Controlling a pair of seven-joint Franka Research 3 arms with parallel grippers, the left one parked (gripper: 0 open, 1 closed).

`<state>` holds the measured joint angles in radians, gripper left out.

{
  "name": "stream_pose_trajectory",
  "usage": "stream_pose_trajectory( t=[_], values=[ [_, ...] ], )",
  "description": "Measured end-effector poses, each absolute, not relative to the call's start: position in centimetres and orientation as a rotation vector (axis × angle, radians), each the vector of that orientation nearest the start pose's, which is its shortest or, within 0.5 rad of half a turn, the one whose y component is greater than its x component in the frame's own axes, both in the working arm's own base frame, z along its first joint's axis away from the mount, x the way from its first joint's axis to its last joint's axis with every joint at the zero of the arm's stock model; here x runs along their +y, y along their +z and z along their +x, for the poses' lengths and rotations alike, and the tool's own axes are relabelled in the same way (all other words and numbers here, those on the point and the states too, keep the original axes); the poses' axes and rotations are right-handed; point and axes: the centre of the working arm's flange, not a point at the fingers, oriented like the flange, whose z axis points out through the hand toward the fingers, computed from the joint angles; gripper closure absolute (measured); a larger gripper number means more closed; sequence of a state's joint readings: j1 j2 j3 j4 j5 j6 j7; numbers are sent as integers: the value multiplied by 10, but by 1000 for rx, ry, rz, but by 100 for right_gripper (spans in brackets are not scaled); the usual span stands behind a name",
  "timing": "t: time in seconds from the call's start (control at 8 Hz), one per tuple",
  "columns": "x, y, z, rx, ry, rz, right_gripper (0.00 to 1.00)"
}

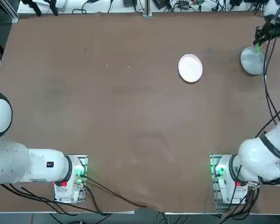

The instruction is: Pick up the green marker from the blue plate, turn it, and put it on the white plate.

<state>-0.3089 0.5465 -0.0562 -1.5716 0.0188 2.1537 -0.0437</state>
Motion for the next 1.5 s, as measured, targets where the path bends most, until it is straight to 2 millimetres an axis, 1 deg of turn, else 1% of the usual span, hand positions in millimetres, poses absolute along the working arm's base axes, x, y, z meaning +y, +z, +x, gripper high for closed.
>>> stream_pose_trajectory(
  t=[0.12,0.25,0.38,0.5,0.62,0.75,0.88,1.0,1.12,1.38,1.5],
  values=[
    [-198,352,660,613,-17,-3087,83],
    [-142,365,670,725,-2,-3052,83],
    [-82,368,678,854,4,-3002,83],
    [-23,366,682,1000,22,-2937,83],
    [28,364,681,1120,38,-2877,83],
    [69,360,679,1229,36,-2824,83],
    [99,351,678,1346,30,-2765,83],
    [122,339,678,1463,26,-2701,83],
    [138,325,677,1577,29,-2637,83],
    [161,299,672,1762,63,-2542,83],
    [169,287,669,1825,84,-2515,83]
  ],
)
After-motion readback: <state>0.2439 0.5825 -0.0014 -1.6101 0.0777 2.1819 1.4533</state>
